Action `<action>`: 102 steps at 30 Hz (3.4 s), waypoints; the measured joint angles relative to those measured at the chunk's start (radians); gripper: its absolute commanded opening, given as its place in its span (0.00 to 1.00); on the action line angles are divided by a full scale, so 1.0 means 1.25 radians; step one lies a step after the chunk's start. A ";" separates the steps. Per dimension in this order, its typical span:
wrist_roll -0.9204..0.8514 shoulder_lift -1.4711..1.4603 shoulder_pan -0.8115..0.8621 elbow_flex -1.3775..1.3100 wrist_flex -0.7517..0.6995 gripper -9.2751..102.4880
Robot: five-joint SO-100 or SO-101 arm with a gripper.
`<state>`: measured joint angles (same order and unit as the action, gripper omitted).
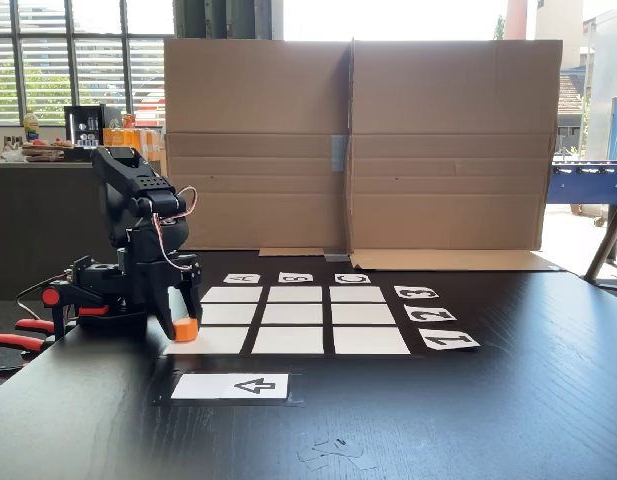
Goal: Pick up the round, orange token and place it in the grid on square A1.
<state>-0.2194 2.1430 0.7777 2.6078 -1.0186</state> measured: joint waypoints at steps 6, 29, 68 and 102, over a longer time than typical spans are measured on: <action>0.000 -0.004 -0.010 0.000 0.047 0.15; 0.009 -0.061 -0.043 -0.007 0.102 0.15; 0.010 -0.012 0.018 -0.081 0.142 0.35; 0.060 0.465 0.511 -0.148 0.022 0.27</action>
<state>-0.1442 2.7243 1.4159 2.4222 -0.9910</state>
